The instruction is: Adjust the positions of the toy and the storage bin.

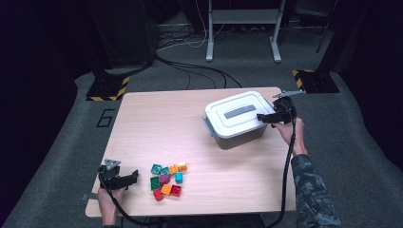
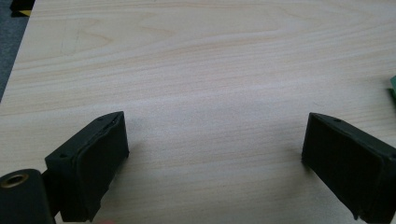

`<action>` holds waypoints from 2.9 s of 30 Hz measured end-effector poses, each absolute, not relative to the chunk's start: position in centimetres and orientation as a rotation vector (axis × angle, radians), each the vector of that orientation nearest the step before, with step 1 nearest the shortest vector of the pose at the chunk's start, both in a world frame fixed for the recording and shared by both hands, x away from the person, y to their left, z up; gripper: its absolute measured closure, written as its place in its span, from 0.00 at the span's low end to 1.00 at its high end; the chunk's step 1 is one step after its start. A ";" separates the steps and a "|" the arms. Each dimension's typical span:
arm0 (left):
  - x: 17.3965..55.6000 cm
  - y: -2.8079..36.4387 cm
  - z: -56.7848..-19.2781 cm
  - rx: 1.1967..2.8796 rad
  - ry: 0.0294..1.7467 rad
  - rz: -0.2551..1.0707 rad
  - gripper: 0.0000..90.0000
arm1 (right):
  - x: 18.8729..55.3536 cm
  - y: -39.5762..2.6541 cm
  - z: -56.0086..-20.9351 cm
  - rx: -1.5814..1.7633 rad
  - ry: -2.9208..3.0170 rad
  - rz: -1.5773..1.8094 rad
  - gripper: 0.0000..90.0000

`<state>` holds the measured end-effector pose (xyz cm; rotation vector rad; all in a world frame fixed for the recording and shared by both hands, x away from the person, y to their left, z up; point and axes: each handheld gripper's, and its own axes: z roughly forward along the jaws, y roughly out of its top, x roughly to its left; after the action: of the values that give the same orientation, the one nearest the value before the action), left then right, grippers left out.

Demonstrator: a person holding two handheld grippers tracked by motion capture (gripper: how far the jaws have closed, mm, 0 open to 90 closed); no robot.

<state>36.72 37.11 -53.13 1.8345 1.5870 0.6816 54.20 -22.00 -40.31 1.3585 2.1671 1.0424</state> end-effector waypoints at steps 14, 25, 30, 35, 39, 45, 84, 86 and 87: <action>36.7 37.1 -53.1 1.834 1.588 0.682 0.07 | 53.6 -22.7 -40.6 1.393 2.151 1.103 0.23; 36.7 37.1 -53.1 1.832 1.594 0.683 0.08 | 52.3 -21.6 -40.5 1.367 2.134 1.085 0.24; 36.8 37.1 -53.1 1.831 1.592 0.686 0.08 | 51.9 -21.4 -40.6 1.357 2.137 1.090 0.24; 36.8 37.1 -53.1 1.832 1.593 0.689 0.08 | 50.8 -21.0 -40.6 1.350 2.129 1.080 0.24; 36.8 37.1 -53.1 1.831 1.593 0.689 0.08 | 50.7 -20.8 -40.6 1.345 2.134 1.079 0.24; 36.8 37.0 -53.2 1.828 1.595 0.696 0.08 | 50.4 -20.5 -40.6 1.338 2.145 1.091 0.25; 36.8 37.0 -53.2 1.826 1.591 0.697 0.08 | 46.9 -15.6 -39.9 1.242 2.263 1.097 0.05; 36.8 37.0 -53.2 1.826 1.591 0.697 0.08 | 46.7 -15.3 -39.9 1.224 2.276 1.075 0.03; 36.7 37.0 -53.2 1.826 1.591 0.697 0.08 | 46.7 -14.8 -39.9 1.209 2.277 1.044 0.03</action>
<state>36.75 37.02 -53.17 1.8263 1.5908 0.6970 46.71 -14.81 -39.88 1.2088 2.2772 1.0436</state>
